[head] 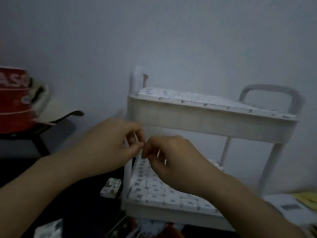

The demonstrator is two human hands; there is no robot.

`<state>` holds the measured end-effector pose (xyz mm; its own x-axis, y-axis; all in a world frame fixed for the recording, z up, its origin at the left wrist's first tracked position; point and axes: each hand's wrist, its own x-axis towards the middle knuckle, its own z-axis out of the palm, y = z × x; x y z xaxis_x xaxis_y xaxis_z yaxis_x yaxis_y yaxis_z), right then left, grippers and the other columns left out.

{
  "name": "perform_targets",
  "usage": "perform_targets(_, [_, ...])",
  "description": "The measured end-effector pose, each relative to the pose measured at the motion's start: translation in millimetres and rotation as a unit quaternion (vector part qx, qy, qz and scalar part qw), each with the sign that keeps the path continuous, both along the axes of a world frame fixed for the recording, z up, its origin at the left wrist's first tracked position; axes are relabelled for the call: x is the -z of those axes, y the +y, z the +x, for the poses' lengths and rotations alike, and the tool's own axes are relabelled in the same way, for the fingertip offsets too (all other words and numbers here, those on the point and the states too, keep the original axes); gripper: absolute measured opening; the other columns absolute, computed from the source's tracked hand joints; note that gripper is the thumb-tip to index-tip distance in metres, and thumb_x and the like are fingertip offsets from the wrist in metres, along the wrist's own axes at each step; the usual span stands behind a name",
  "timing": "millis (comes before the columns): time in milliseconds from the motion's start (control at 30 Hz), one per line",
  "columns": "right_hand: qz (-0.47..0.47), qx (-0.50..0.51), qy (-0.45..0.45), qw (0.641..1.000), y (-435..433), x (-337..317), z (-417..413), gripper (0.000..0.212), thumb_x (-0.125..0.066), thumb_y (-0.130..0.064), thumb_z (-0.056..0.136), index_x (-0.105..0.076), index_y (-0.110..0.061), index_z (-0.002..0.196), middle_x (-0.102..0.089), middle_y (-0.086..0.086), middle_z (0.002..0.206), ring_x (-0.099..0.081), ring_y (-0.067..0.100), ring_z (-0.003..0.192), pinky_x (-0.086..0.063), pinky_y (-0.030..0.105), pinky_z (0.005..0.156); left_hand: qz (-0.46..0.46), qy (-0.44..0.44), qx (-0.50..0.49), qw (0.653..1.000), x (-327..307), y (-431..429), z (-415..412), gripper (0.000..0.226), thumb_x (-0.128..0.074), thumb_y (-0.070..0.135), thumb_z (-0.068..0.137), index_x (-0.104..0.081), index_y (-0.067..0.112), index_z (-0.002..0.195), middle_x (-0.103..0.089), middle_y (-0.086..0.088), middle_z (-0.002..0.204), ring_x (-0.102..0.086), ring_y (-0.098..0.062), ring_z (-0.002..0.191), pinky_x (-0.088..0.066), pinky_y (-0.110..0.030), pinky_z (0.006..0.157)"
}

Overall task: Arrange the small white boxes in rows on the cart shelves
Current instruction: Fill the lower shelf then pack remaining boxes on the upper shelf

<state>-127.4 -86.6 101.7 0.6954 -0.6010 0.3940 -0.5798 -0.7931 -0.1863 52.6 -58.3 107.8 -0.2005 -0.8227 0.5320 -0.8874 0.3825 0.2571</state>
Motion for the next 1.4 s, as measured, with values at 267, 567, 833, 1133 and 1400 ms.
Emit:
perform_targets(267, [0.172,-0.014,0.123,0.977,-34.8,138.5,110.3,0.058,-0.047,0.001,0.09,-0.037,-0.011,0.147,-0.039,0.013,0.15,-0.037,0.026,0.136,-0.03,0.027,0.108,0.172,0.061,-0.095,0.979,129.6,37.8,110.5,0.024,-0.065,0.019,0.085,-0.062,0.043,0.085,-0.066,0.024,0.081,-0.061,0.007,0.078,-0.048,-0.012,0.067])
perform_targets(567, [0.067,0.152,0.286,0.944,-68.7,189.9,171.4,0.07,-0.039,-0.015,0.097,0.002,0.003,0.151,-0.003,0.034,0.155,-0.005,0.047,0.144,-0.012,0.049,0.118,0.291,0.049,-0.142,0.945,181.8,71.2,168.2,0.035,-0.055,0.024,0.095,-0.052,0.044,0.124,-0.052,0.029,0.116,-0.05,0.012,0.104,-0.04,-0.003,0.082])
perform_targets(833, [0.138,0.195,0.216,0.947,-75.4,180.8,182.7,0.061,-0.058,-0.033,0.091,-0.032,-0.002,0.137,-0.034,0.023,0.138,-0.036,0.04,0.125,-0.036,0.042,0.102,0.313,0.075,-0.194,0.927,195.8,62.9,157.5,0.051,-0.066,0.055,0.082,-0.056,0.034,0.128,-0.053,0.015,0.126,-0.053,0.001,0.103,-0.048,-0.023,0.09])
perform_targets(1133, [0.132,0.077,0.032,0.988,-66.8,188.5,161.7,0.073,-0.081,-0.039,0.069,-0.04,-0.018,0.126,-0.039,0.006,0.125,-0.05,0.024,0.11,-0.045,0.031,0.088,0.297,0.249,-0.157,0.909,198.8,57.9,153.4,0.041,-0.082,0.029,0.074,-0.053,0.031,0.102,-0.069,0.008,0.095,-0.066,-0.002,0.085,-0.056,-0.028,0.08])
perform_targets(1400, [0.179,-0.02,-0.028,0.983,-47.9,162.5,133.9,0.04,-0.067,-0.05,0.082,-0.046,-0.031,0.11,-0.066,-0.012,0.092,-0.059,-0.002,0.068,-0.042,0.016,0.06,0.253,0.388,-0.042,0.885,169.4,56.4,137.8,0.04,-0.073,0.005,0.082,-0.064,0.038,0.102,-0.071,0.009,0.101,-0.069,-0.008,0.095,-0.055,-0.021,0.066])
